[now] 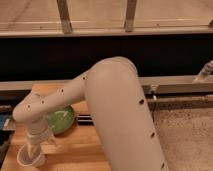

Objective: Pick up the ceramic cup

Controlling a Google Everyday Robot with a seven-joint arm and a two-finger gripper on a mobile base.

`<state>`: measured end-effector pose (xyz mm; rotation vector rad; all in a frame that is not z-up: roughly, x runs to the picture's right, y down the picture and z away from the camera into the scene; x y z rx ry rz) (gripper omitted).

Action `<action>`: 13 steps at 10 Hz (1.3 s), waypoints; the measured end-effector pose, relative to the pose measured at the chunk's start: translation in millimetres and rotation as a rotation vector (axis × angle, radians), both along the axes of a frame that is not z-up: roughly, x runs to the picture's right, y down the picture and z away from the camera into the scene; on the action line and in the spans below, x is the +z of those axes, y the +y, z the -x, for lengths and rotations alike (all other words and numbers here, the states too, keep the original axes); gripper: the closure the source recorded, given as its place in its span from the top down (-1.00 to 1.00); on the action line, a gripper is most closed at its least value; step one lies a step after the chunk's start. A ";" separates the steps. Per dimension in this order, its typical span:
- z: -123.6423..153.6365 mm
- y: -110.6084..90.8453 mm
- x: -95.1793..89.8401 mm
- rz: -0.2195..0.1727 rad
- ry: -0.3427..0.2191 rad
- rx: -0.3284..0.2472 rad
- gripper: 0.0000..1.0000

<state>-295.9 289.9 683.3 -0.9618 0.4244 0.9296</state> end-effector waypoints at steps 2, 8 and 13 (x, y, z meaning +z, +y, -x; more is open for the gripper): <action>8.1 5.2 -2.3 0.026 -0.019 -0.014 -0.33; 13.6 -16.9 -28.0 -0.030 -0.030 -0.012 -1.00; -30.7 -112.2 -38.4 -0.190 0.041 0.034 -1.00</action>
